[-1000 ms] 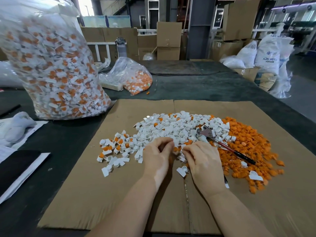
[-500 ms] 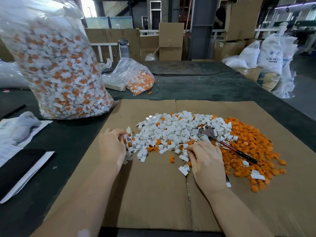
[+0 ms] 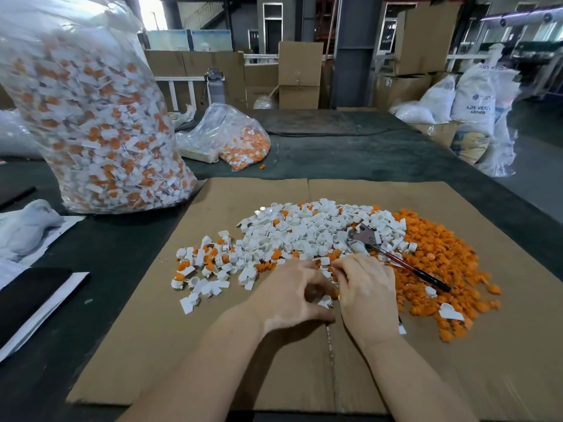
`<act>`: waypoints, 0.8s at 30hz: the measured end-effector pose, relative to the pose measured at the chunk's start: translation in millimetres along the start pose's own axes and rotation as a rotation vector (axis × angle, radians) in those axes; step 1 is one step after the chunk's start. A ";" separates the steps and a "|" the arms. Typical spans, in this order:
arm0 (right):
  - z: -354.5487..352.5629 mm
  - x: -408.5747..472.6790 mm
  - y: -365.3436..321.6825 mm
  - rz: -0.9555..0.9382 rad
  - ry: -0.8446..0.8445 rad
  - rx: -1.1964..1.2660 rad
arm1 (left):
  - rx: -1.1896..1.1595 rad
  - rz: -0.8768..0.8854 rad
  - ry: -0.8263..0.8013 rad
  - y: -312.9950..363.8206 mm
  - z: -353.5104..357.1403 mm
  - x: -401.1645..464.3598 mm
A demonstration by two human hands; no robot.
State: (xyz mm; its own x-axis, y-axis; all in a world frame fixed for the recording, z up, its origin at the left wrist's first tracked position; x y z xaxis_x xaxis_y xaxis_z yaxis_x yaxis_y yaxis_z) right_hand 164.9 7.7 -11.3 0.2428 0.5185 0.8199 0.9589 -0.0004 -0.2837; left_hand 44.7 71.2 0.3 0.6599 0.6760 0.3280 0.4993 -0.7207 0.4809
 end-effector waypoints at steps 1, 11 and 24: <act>0.4 0.0 0.1 0.001 0.003 -0.001 | -0.004 -0.012 0.004 -1.1 2.0 0.1; -0.4 -5.1 -2.7 -0.014 -0.046 -0.095 | -0.031 -0.173 0.250 -14.1 10.5 2.5; 0.0 -4.9 -2.9 -0.012 -0.076 -0.191 | -0.029 -0.316 0.359 -20.4 16.2 1.2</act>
State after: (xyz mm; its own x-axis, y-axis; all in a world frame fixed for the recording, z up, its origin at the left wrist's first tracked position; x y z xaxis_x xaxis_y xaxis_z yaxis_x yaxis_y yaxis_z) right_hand 160.9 5.2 -14.5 0.2265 0.5828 0.7804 0.9738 -0.1521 -0.1690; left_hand 44.3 84.2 -22.4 0.2401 0.8752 0.4200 0.6248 -0.4704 0.6232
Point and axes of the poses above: each hand's wrist, its own x-axis towards the middle knuckle, its own z-axis out of the palm, y = z × x, the point moved 2 cm from there along x, towards the middle knuckle, and after that the axes turned 10 degrees about y, right-handed, at the moved point
